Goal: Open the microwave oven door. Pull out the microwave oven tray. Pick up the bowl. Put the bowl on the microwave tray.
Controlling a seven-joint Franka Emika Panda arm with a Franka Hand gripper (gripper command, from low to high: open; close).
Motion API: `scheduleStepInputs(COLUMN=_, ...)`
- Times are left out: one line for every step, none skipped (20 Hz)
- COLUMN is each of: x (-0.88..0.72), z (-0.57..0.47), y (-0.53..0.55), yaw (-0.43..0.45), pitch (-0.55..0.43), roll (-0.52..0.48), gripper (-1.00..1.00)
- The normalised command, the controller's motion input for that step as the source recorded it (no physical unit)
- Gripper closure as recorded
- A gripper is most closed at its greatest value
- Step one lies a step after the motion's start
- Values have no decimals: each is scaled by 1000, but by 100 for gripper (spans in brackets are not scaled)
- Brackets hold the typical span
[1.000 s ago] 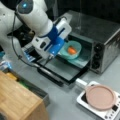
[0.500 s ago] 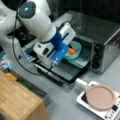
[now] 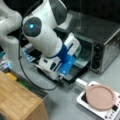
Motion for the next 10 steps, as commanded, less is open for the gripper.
scheduleStepInputs(x=186, z=-342, y=-83, yaw=52, pitch=49, roll=309, gripper=-100)
scheduleStepInputs(x=166, z=-338, y=-71, yaw=39, pitch=40, roll=331, gripper=-100)
scheduleStepInputs(x=152, z=-306, y=-68, yaw=28, pitch=36, roll=321, gripper=-100)
scheduleStepInputs(x=142, z=-283, y=-73, yaw=18, pitch=19, roll=308, gripper=-100)
scheduleStepInputs(x=133, z=-270, y=-86, yaw=11, pitch=5, roll=294, gripper=-100)
scheduleStepInputs(x=118, z=-267, y=-105, yaw=15, pitch=-8, roll=286, gripper=-100)
scheduleStepInputs(x=101, z=-247, y=-133, yaw=20, pitch=-17, roll=269, gripper=-100)
scheduleStepInputs(x=79, z=-221, y=-164, yaw=28, pitch=-19, roll=250, gripper=-100)
scheduleStepInputs(x=67, z=-190, y=-186, yaw=29, pitch=-21, roll=231, gripper=-100)
scheduleStepInputs(x=51, z=-147, y=-217, yaw=37, pitch=-19, roll=216, gripper=-100)
